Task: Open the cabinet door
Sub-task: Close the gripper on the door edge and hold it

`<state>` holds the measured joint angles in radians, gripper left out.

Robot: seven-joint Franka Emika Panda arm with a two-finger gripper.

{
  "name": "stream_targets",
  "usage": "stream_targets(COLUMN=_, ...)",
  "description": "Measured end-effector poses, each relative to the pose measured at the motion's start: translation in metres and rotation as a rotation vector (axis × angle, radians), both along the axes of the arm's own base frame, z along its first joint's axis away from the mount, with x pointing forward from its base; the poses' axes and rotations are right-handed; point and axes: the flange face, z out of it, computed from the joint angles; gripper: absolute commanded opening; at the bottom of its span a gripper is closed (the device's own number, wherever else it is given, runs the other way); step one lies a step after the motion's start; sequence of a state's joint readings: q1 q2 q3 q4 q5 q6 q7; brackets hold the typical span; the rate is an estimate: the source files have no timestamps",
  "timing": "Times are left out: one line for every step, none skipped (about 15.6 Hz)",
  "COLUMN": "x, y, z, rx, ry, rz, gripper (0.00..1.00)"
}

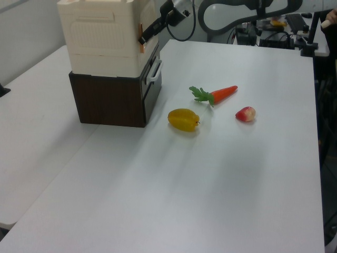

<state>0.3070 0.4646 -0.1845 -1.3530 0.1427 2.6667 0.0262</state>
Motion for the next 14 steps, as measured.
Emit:
stream_targets(x=0.0000, y=0.0001, z=0.0000, rx=-0.001, ry=0.000, rz=0.000, gripper=0.41)
stream_targets(x=0.0000, y=0.0000, z=0.0001, rx=-0.001, ry=0.000, rz=0.000, gripper=0.41)
stream_targets(x=0.0000, y=0.0001, z=0.0001, rx=-0.001, ry=0.000, rz=0.000, gripper=0.40)
stream_targets(x=0.0000, y=0.0001, z=0.0001, rx=-0.001, ry=0.000, rz=0.000, gripper=0.39)
stream_targets(x=0.0000, y=0.0001, z=0.0001, rx=-0.001, ry=0.000, rz=0.000, gripper=0.34)
stream_targets(x=0.0000, y=0.0003, z=0.0001, rx=-0.001, ry=0.000, rz=0.000, gripper=0.28)
stream_targets(x=-0.0001, y=0.0006, z=0.0002, rx=-0.001, ry=0.000, rz=0.001, gripper=0.23)
stream_targets(x=-0.0002, y=0.0011, z=0.0002, rx=-0.001, ry=-0.001, rz=0.002, gripper=0.20)
stream_targets(x=-0.0005, y=0.0029, z=0.0003, rx=-0.001, ry=-0.001, rz=0.004, gripper=0.18)
stream_targets(x=-0.0009, y=0.0053, z=0.0003, rx=-0.003, ry=-0.001, rz=0.008, gripper=0.09)
stream_targets(x=-0.0009, y=0.0052, z=0.0003, rx=-0.005, ry=-0.001, rz=0.007, gripper=0.04)
stream_targets(x=-0.0009, y=0.0053, z=0.0003, rx=-0.005, ry=-0.001, rz=0.007, gripper=0.03)
stream_targets(x=-0.0010, y=0.0056, z=0.0005, rx=-0.005, ry=-0.002, rz=0.008, gripper=0.02)
stream_targets(x=-0.0010, y=0.0056, z=0.0006, rx=-0.006, ry=-0.002, rz=0.008, gripper=0.02)
